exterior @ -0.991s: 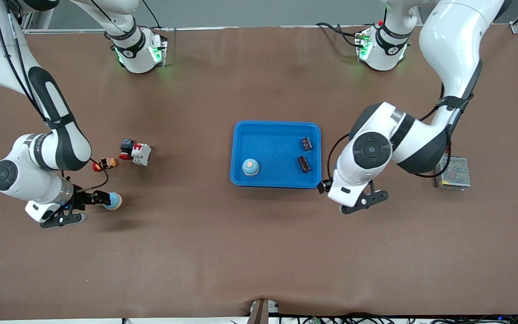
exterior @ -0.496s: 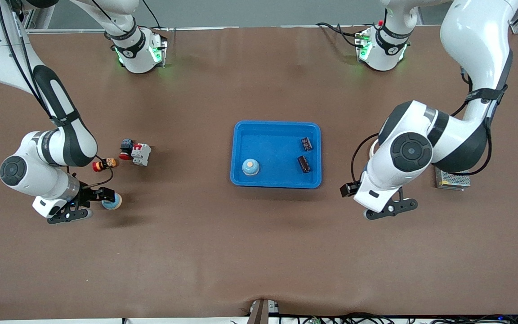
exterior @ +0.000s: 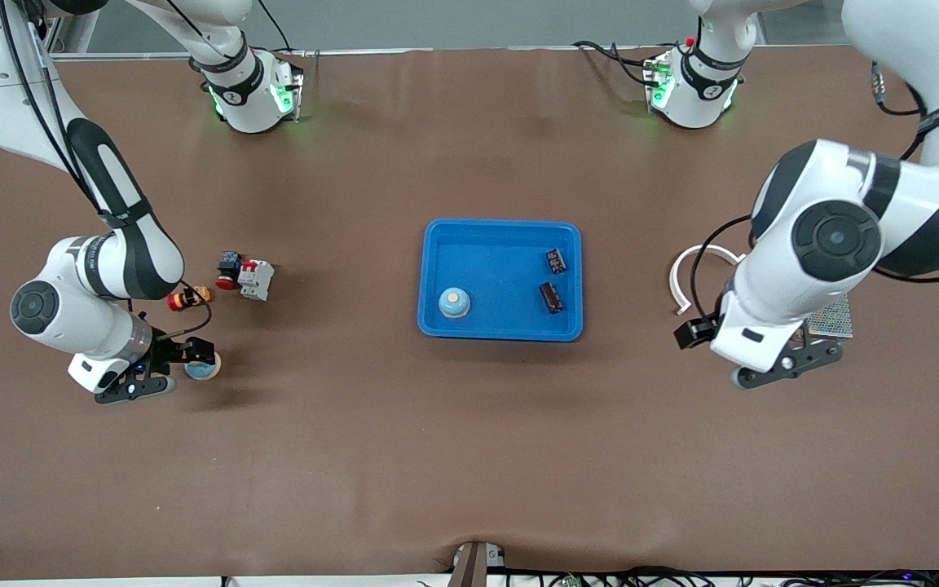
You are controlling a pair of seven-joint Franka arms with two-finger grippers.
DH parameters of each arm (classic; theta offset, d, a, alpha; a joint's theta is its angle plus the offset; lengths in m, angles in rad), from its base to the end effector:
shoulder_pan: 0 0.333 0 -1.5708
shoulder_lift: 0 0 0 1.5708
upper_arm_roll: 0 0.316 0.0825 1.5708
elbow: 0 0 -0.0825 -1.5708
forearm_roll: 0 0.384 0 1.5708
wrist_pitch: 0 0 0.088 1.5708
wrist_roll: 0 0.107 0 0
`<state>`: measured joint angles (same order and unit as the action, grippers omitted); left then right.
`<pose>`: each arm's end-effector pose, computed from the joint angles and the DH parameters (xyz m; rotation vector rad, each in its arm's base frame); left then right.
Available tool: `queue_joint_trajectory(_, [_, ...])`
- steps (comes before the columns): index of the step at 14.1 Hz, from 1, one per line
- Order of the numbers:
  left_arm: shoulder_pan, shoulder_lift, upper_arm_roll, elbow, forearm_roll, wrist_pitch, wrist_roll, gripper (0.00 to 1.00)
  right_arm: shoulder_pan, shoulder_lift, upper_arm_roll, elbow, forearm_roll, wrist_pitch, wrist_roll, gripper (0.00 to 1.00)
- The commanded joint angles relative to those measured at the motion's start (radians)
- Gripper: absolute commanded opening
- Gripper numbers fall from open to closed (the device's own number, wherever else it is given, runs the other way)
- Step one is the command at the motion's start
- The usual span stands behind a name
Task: Place electrolytic capacitor and blue bell in tray
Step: 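Grasp the second bell with the right gripper while the left gripper withdraws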
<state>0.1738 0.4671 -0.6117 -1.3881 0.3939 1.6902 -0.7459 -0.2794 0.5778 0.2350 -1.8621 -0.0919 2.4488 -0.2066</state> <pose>0.6484 -0.1819 0.4727 -2.9615 -0.4250 -0.0028 0.6422 -0.0374 0.2155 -3.0631 -0.2976 -0.0546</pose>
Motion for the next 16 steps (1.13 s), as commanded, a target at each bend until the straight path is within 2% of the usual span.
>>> queue_joint_trajectory(1, [0.001, -0.05, -0.002, -0.008, 0.005, -0.032, 0.01, 1.0, 0.002, -0.026, -0.003, -0.066, -0.017, 0.067, 0.001, 1.0])
queue_joint_trajectory(4, [0.038, -0.085, -0.013, -0.006, 0.002, -0.067, 0.016, 1.0, 0.002, -0.024, -0.003, -0.074, -0.049, 0.072, -0.007, 1.0])
queue_joint_trajectory(7, [0.052, -0.125, -0.005, 0.003, -0.032, -0.087, 0.11, 1.0, -0.007, -0.019, -0.003, -0.072, -0.121, 0.073, -0.017, 1.0])
queue_joint_trajectory(11, [0.069, -0.182, 0.004, 0.003, -0.09, -0.107, 0.193, 1.0, -0.004, 0.002, -0.003, -0.072, -0.124, 0.098, -0.017, 1.0])
queue_joint_trajectory(13, [0.05, -0.221, 0.074, 0.001, -0.125, -0.129, 0.265, 1.0, -0.004, 0.016, -0.005, -0.071, -0.124, 0.108, -0.017, 1.0])
queue_joint_trajectory(16, [-0.06, -0.295, 0.304, -0.008, -0.272, -0.145, 0.443, 1.0, -0.006, 0.031, -0.005, -0.072, -0.126, 0.121, -0.017, 1.0])
